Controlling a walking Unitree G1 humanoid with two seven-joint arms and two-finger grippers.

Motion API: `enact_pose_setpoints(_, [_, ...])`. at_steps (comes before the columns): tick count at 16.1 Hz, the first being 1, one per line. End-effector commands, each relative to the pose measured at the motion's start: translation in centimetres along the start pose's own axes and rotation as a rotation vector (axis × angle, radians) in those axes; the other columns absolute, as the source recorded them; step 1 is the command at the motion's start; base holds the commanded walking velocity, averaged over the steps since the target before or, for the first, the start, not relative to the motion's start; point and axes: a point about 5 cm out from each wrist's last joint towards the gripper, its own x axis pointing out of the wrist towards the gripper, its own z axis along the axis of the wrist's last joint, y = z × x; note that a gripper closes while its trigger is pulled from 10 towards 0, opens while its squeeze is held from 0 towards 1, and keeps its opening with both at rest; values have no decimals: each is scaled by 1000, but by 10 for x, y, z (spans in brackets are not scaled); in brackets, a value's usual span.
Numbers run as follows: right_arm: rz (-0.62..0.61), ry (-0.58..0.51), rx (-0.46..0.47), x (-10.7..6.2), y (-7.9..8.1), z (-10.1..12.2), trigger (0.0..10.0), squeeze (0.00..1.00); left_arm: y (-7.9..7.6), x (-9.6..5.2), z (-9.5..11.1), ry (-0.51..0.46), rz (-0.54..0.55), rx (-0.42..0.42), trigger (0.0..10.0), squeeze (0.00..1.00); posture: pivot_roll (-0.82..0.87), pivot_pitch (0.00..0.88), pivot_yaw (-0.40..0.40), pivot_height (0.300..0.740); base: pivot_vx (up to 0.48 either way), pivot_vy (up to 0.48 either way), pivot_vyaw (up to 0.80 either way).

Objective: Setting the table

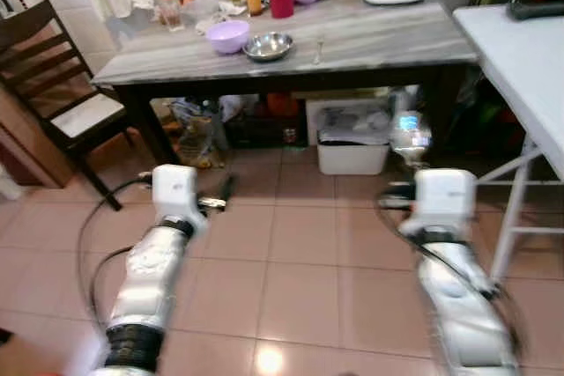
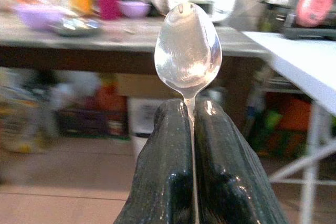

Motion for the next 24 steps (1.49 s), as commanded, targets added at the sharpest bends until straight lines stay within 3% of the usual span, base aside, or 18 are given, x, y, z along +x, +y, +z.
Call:
enact_pose_setpoints(1, [18,-42,22,-2,9,8,10000,0,12,-5,1,7,26,15,10000,0,-320,2,130,740,439,0,0])
enact_pose_setpoints(11, [-14,-24,27,-1,5,6,10000,0,-13,-8,-9,41,-78,-25,10000,0,-335,0,128,740,441,0,0])
enact_pose_setpoints(21, [-18,-12,38,2,7,5,10000,0,-19,-11,-11,62,-118,-30,10000,0,-331,5,133,740,349,0,-699])
enact_pose_setpoints(24, [-18,-10,37,2,8,4,10000,0,-20,-11,-11,64,-120,-30,10000,0,-331,6,133,740,339,0,-150])
